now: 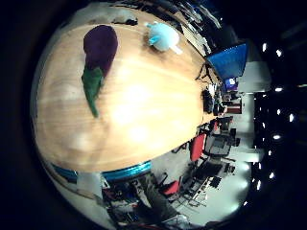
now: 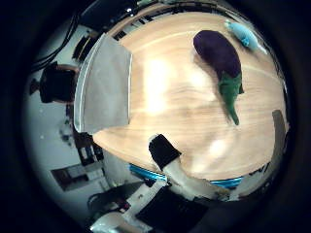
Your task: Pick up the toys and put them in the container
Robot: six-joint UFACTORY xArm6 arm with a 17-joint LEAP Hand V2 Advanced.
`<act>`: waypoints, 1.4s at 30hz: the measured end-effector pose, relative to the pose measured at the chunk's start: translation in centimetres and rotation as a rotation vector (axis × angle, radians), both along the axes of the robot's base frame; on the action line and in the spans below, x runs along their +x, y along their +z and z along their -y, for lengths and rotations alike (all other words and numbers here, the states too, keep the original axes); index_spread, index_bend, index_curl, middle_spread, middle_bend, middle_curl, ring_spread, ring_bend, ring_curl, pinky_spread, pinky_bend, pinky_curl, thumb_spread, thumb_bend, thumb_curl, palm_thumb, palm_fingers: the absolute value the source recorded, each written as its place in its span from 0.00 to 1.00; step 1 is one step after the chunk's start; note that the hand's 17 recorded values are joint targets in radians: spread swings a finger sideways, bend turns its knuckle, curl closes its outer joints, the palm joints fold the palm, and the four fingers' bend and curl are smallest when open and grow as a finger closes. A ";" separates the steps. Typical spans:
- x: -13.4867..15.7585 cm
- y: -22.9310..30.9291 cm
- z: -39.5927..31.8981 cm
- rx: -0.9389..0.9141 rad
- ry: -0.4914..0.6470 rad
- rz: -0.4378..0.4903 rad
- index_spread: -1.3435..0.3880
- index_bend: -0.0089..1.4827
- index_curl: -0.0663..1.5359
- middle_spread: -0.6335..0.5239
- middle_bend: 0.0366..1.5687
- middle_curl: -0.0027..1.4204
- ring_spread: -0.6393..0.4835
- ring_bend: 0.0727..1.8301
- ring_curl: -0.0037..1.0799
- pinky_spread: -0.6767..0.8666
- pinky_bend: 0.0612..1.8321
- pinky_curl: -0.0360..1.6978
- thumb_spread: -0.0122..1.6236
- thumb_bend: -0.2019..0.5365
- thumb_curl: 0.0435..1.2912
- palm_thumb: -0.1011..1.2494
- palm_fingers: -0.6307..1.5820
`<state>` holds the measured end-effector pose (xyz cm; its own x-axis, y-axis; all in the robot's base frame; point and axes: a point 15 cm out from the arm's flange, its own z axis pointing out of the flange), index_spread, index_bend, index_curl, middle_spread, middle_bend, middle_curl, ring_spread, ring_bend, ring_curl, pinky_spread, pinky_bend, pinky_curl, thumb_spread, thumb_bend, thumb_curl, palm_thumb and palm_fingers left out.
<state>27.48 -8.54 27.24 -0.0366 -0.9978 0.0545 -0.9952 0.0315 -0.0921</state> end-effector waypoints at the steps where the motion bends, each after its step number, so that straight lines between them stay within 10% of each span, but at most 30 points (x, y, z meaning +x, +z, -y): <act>1: 0.1 -0.1 0.1 0.000 0.003 -0.002 0.49 0.11 0.22 0.40 0.11 0.25 0.52 0.13 0.24 0.70 0.33 0.02 0.63 0.24 0.18 0.24 0.42; 21: 4.9 0.3 5.1 0.007 -0.060 -0.027 0.50 0.11 0.21 0.39 0.11 0.25 0.50 0.19 0.25 0.70 0.40 0.02 0.62 0.24 0.18 0.25 0.41; 42: 17.5 2.2 17.4 0.005 -0.171 -0.006 0.50 0.11 0.21 0.38 0.13 0.25 0.49 0.21 0.24 0.69 0.44 0.02 0.61 0.24 0.19 0.26 0.39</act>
<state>45.01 -25.91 29.48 -0.2051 -0.9774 0.0505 -0.9760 0.2004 -0.0854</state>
